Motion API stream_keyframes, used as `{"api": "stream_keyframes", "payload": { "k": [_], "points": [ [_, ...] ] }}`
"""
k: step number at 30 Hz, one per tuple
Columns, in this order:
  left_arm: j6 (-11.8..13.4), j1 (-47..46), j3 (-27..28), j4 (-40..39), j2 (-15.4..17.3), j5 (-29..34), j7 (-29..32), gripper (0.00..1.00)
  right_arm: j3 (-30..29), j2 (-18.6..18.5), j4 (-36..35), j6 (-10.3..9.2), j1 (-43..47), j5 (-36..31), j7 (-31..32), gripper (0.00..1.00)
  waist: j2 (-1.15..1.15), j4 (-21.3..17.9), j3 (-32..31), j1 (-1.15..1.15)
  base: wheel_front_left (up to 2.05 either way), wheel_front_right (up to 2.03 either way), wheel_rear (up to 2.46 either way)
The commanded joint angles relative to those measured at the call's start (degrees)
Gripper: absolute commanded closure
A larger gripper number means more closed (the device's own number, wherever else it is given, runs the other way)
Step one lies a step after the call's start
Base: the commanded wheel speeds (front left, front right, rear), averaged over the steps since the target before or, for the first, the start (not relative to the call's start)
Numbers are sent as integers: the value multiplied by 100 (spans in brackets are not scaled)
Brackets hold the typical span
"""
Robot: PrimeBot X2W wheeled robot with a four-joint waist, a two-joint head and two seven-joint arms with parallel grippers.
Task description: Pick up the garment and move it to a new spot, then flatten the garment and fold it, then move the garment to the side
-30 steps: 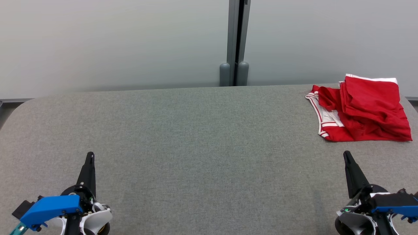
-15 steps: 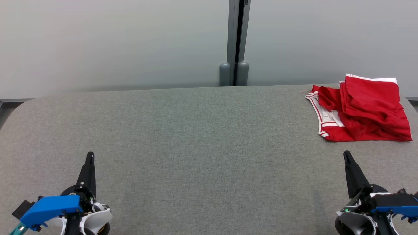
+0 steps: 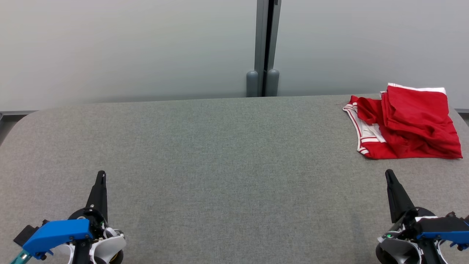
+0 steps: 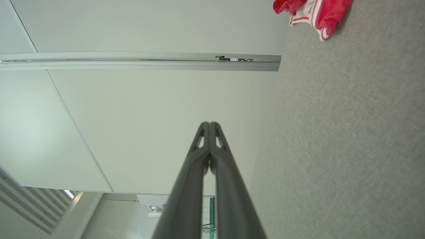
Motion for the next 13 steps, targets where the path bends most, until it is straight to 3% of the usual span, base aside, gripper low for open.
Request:
{"api": "stream_keyframes", "payload": {
  "k": [1, 13],
  "points": [
    [-32, -57, 6, -22, -15, -17, 19, 100, -15, -31, 10, 2, -80, 17, 20, 100, 0, 0, 0, 0, 0, 0, 0],
    [-32, -57, 6, -23, -15, -17, 19, 100, -14, -31, 10, 2, -80, 17, 19, 100, 0, 0, 0, 0, 0, 0, 0]
  ]
}}
